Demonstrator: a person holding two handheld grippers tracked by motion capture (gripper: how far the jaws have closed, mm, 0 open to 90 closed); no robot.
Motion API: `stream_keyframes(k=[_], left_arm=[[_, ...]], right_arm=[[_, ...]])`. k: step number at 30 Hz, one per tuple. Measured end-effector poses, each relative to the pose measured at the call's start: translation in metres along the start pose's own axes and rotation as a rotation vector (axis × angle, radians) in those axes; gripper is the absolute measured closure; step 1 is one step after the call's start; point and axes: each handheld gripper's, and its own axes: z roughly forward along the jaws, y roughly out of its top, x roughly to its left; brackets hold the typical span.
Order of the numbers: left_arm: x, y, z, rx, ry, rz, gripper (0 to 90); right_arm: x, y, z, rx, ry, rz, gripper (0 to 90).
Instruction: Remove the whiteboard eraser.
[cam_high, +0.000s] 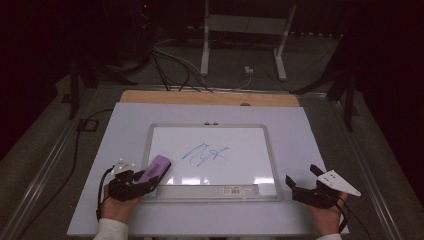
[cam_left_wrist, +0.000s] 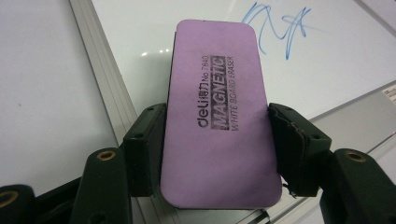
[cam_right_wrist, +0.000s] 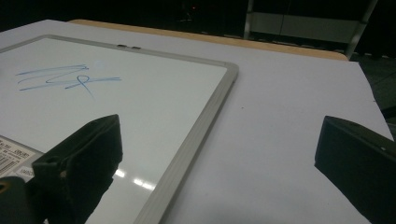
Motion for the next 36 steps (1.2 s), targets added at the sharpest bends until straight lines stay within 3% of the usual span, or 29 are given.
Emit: stream_keyframes(k=[22, 36], left_arm=[[0.003, 0.029, -0.016, -0.122, 0.026, 0.052, 41.6], [0.001, 0.044, -0.005, -0.145, 0.035, 0.094, 41.7]], right_arm=[[-0.001, 0.000, -0.001, -0.007, -0.005, -0.001, 1.2], [-0.002, 0.000, -0.001, -0.010, -0.010, 0.001, 1.3]])
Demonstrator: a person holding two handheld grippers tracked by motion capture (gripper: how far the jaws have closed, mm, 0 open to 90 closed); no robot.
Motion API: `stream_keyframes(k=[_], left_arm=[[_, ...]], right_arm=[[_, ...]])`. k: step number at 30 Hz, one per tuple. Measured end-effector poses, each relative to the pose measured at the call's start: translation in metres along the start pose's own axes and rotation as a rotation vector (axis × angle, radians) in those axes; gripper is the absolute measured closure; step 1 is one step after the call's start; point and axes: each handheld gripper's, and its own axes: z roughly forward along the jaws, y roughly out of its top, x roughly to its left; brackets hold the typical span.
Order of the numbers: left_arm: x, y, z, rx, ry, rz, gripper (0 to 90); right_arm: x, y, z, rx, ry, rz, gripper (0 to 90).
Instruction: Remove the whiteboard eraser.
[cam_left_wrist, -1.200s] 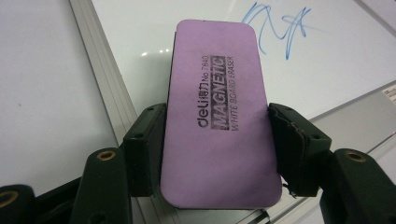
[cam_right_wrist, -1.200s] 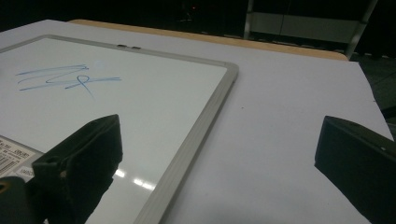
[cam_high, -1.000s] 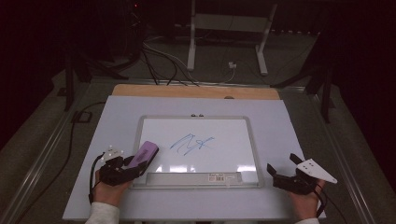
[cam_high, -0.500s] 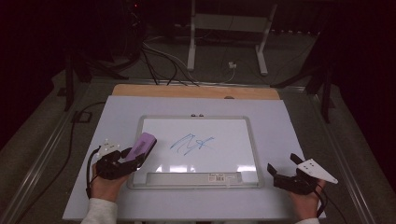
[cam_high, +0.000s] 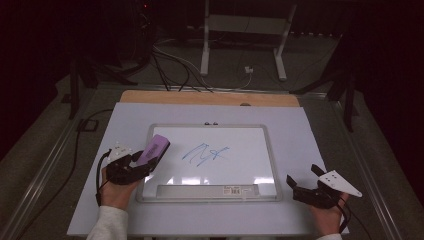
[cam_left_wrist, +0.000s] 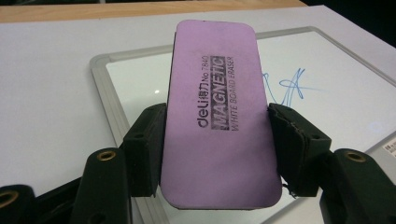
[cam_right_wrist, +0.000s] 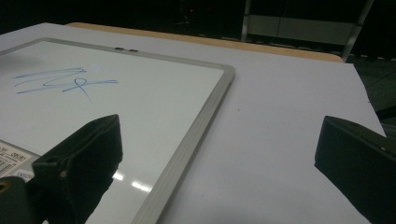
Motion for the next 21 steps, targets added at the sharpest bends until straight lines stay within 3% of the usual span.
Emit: stream_keyframes(k=[10, 21], left_arm=[[-0.002, 0.010, 0.011, -0.017, -0.003, 0.018, 41.7], [-0.005, 0.017, 0.027, -0.002, -0.015, 0.044, 41.7]], right_arm=[[0.000, 0.000, 0.001, 0.002, 0.000, 0.001, 1.2], [0.000, 0.000, 0.001, 0.003, 0.000, 0.002, 1.2]])
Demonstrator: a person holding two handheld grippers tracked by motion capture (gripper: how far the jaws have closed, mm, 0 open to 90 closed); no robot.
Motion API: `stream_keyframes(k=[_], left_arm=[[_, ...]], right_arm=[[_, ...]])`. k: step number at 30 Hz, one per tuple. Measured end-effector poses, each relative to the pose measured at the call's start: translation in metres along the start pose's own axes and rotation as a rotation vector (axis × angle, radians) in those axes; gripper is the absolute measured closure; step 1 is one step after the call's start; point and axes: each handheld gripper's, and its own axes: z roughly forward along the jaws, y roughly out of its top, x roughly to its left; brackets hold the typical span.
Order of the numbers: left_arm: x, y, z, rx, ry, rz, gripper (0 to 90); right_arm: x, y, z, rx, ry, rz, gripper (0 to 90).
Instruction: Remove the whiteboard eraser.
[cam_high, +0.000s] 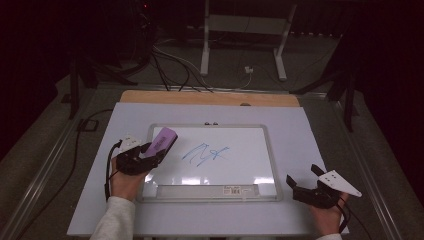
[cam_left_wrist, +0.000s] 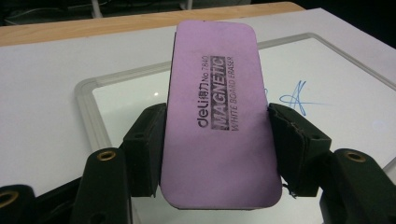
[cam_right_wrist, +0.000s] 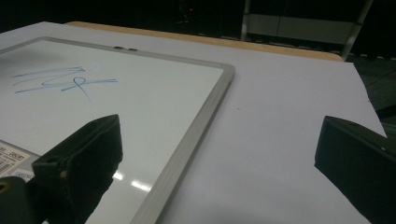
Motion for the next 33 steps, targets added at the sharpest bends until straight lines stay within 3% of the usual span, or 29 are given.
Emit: stream_keyframes(k=[19, 33], left_arm=[[-0.007, 0.002, 0.033, 0.055, -0.040, 0.023, 41.6], [-0.007, -0.002, 0.052, 0.111, -0.039, 0.034, 41.6]], right_arm=[[0.000, 0.000, 0.001, 0.004, -0.002, -0.004, 1.3], [0.000, -0.001, 0.002, 0.009, -0.004, 0.000, 1.3]])
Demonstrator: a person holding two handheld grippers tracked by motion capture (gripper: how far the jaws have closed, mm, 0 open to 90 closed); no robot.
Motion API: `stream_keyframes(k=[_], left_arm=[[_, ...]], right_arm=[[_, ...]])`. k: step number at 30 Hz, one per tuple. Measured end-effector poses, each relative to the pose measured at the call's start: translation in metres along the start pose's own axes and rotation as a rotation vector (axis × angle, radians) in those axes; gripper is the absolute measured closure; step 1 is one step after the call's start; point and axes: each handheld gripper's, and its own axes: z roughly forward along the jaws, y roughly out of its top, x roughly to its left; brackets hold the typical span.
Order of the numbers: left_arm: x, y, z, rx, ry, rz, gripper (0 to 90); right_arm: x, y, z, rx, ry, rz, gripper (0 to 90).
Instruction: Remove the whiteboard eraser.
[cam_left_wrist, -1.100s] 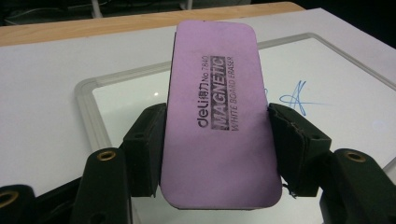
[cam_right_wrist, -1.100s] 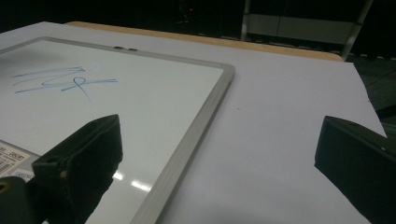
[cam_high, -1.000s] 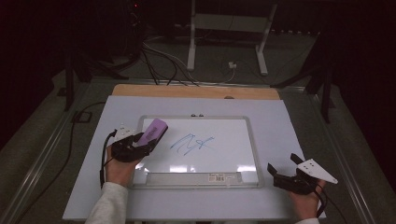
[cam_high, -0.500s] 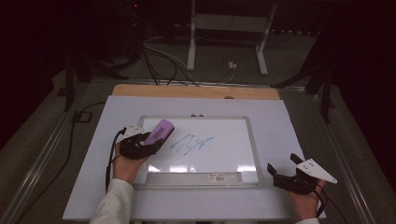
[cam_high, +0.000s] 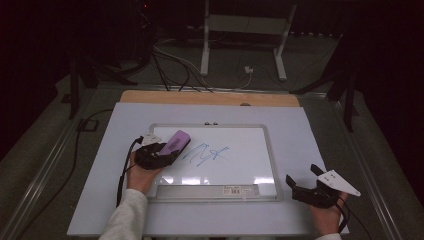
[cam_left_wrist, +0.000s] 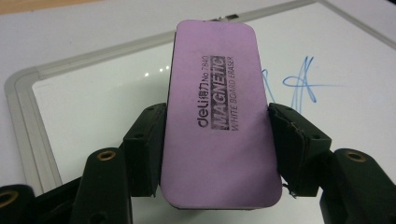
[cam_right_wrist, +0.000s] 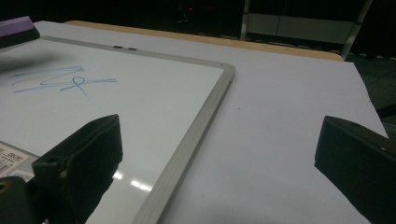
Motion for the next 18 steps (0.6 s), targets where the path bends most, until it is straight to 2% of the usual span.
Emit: stream_keyframes(k=[6, 12, 18], left_arm=[[-0.003, -0.003, 0.009, 0.042, 0.019, 0.033, 41.6], [-0.004, -0.005, 0.015, 0.068, 0.024, 0.046, 41.6], [-0.001, -0.009, 0.019, 0.077, 0.021, 0.041, 41.5]], right_arm=[[-0.001, 0.000, -0.002, -0.007, -0.001, 0.000, 1.3], [-0.002, 0.000, -0.002, -0.008, -0.002, 0.001, 1.3], [-0.001, 0.000, -0.001, -0.006, -0.001, -0.001, 1.3]])
